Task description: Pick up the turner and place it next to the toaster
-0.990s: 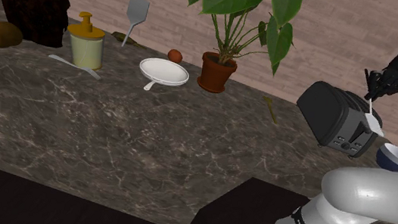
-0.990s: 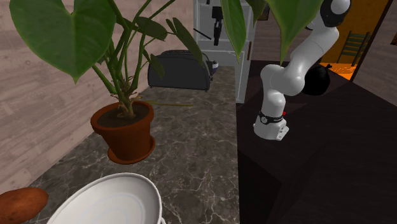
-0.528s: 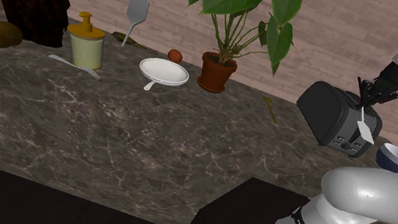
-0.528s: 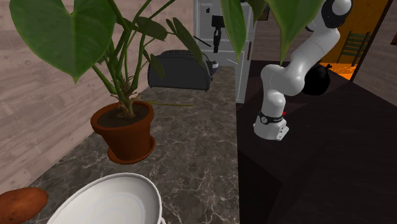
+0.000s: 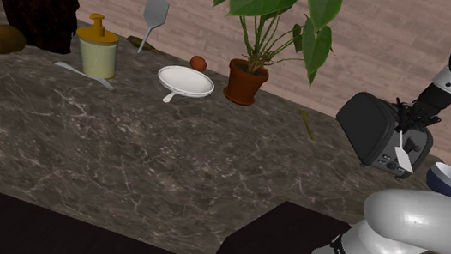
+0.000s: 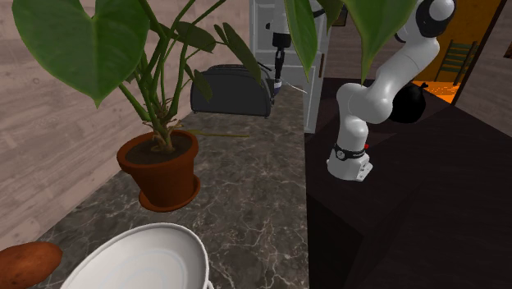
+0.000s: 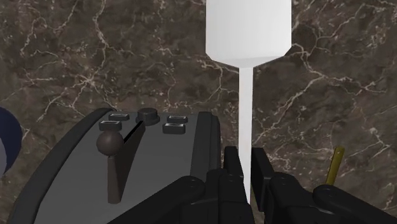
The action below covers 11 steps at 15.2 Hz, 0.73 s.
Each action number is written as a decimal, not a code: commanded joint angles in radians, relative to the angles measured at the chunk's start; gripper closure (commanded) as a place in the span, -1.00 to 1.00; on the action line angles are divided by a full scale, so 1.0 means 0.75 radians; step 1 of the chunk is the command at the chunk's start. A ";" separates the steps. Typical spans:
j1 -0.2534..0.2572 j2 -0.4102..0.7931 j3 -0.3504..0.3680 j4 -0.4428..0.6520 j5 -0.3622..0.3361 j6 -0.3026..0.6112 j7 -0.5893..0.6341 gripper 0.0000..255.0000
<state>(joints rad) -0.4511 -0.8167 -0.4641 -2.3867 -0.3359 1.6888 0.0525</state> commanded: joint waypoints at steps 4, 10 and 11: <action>-0.010 -0.010 -0.023 -0.091 -0.022 0.082 0.007 1.00; -0.022 -0.013 -0.056 -0.195 -0.052 0.184 0.014 1.00; -0.024 -0.012 -0.062 -0.212 -0.058 0.201 0.015 1.00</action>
<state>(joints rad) -0.4667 -0.8239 -0.5063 -2.5318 -0.3746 1.8273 0.0629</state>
